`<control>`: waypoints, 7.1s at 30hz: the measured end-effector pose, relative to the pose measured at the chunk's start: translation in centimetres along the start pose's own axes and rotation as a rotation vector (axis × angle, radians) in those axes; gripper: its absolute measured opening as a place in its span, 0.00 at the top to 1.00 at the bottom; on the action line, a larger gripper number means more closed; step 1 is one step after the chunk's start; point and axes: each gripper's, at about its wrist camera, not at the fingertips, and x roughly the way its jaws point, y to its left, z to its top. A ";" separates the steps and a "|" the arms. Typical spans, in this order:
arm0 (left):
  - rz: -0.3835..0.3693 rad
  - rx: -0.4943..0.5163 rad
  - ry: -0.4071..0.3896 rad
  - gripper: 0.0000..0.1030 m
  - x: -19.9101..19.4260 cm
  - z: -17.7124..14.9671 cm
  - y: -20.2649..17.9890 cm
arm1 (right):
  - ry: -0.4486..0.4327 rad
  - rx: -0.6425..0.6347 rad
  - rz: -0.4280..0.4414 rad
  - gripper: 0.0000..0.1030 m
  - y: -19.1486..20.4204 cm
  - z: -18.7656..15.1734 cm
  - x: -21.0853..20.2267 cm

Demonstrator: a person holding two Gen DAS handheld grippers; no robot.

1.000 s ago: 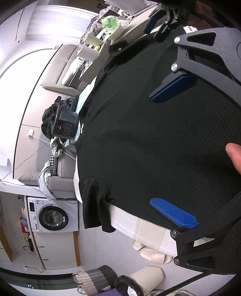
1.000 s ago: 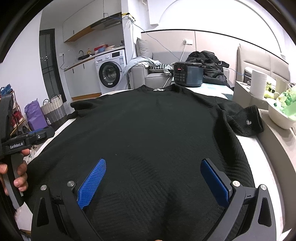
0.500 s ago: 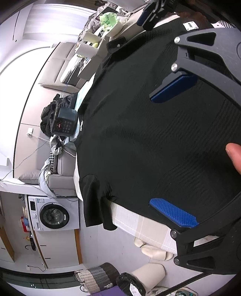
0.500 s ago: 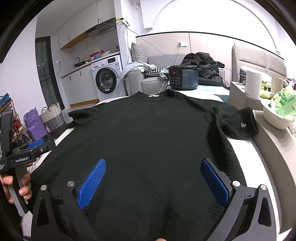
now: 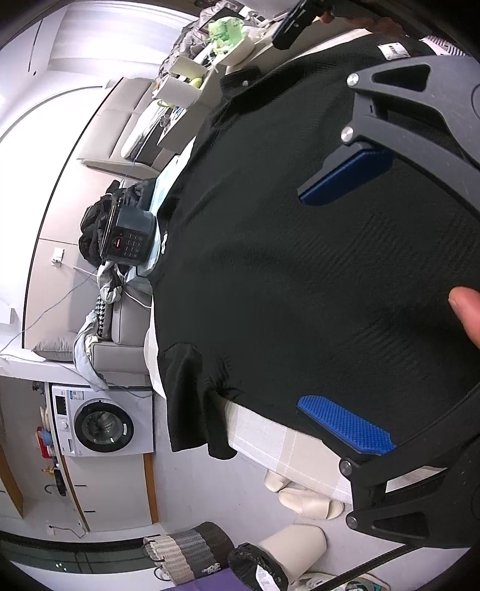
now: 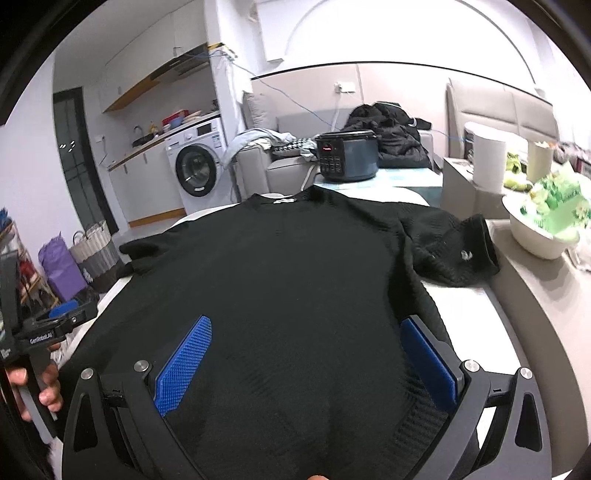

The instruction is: Fold small clothes

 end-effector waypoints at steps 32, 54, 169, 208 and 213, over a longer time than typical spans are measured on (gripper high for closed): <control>-0.075 -0.066 0.069 0.01 7.5 4.9 1.3 | 0.019 0.604 -0.168 0.06 -14.9 4.4 7.2; -0.200 0.108 0.101 0.01 9.8 6.5 -7.9 | 0.051 0.769 -0.380 0.74 -20.7 3.8 10.5; -0.256 -0.102 0.207 0.42 23.3 12.6 4.1 | 0.183 0.170 0.004 0.34 -6.2 6.5 10.0; -0.288 -0.069 0.303 0.51 26.4 10.0 4.0 | 0.273 -0.032 0.048 0.52 -3.4 8.2 17.8; -0.284 -0.072 0.301 0.51 25.7 9.5 4.6 | 0.285 -0.200 0.054 0.41 -0.3 8.0 19.1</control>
